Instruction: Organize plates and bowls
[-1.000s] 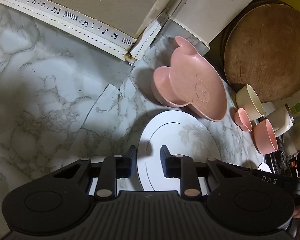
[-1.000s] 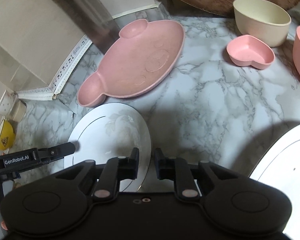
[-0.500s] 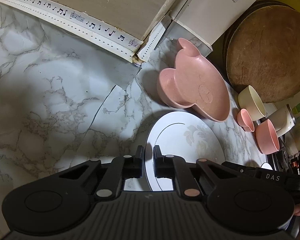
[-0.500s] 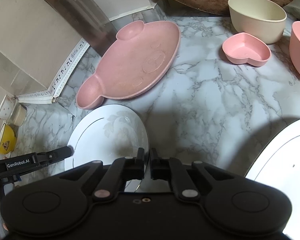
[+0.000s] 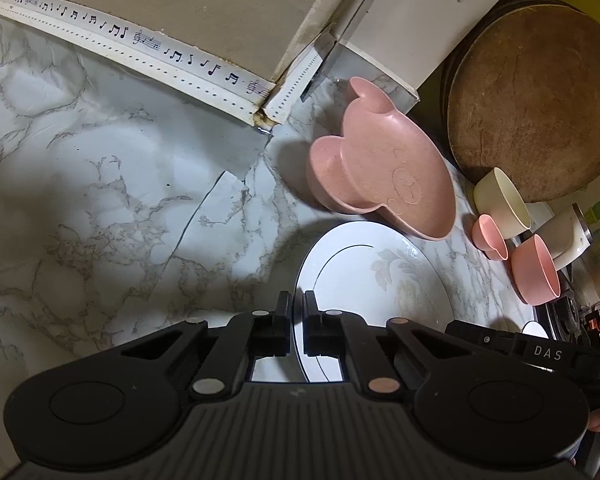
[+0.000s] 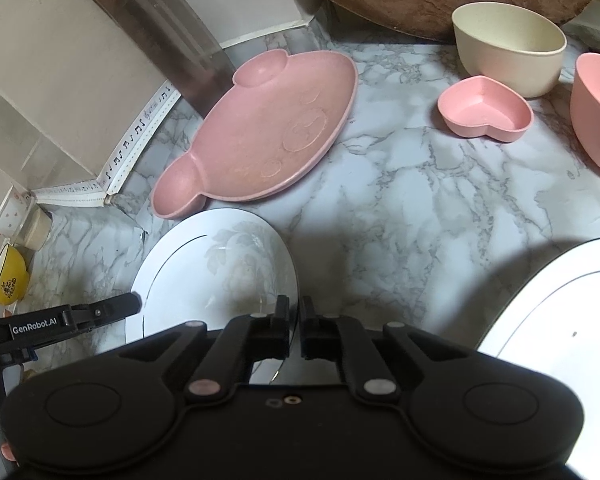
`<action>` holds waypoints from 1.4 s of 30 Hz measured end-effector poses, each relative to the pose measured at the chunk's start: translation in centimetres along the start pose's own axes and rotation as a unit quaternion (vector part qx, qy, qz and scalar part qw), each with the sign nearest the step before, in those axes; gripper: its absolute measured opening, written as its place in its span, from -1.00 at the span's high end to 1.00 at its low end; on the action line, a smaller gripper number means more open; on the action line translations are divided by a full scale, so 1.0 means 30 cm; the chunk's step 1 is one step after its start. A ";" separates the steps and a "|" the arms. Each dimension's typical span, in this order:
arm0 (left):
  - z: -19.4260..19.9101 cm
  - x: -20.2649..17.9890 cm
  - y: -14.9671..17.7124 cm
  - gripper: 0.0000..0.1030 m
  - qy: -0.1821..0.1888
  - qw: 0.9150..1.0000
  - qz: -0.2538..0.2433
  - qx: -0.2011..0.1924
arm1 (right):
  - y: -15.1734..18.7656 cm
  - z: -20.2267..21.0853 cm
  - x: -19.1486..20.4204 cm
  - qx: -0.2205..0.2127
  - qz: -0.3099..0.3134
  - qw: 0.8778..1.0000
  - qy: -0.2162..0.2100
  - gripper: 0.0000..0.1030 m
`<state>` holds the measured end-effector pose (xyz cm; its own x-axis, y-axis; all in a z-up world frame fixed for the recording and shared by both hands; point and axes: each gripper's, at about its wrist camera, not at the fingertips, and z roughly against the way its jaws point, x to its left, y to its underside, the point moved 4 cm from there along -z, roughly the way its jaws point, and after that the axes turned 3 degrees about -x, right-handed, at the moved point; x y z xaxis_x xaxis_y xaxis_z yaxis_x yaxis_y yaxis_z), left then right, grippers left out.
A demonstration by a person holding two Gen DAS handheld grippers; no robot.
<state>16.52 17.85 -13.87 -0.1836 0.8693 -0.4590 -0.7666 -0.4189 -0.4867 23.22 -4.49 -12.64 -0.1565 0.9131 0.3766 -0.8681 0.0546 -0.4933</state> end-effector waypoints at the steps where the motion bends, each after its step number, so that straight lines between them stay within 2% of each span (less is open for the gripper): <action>1: 0.002 -0.005 0.001 0.92 0.002 1.000 0.000 0.000 | 0.000 0.005 -0.004 0.000 -0.002 1.000 0.001 0.89; 11: 0.051 -0.095 0.000 0.92 0.017 1.000 -0.013 0.001 | 0.000 0.104 -0.053 -0.008 -0.026 1.000 0.003 0.89; 21: 0.078 -0.224 0.013 0.92 0.042 0.999 -0.031 0.003 | -0.005 0.243 -0.131 -0.035 -0.048 0.998 0.006 0.90; 31: 0.047 -0.397 0.058 0.92 0.070 0.995 -0.066 0.018 | 0.031 0.375 -0.273 -0.055 -0.079 0.995 0.020 0.90; 42: -0.006 -0.581 0.164 0.92 0.093 0.989 -0.105 0.047 | 0.111 0.503 -0.451 -0.071 -0.116 0.990 0.043 0.90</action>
<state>16.06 0.60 -8.38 0.0950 0.8676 -0.4880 -0.8315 -0.2004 -0.5182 15.34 -22.77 -7.54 0.0852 0.9005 0.4264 -0.8006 0.3166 -0.5088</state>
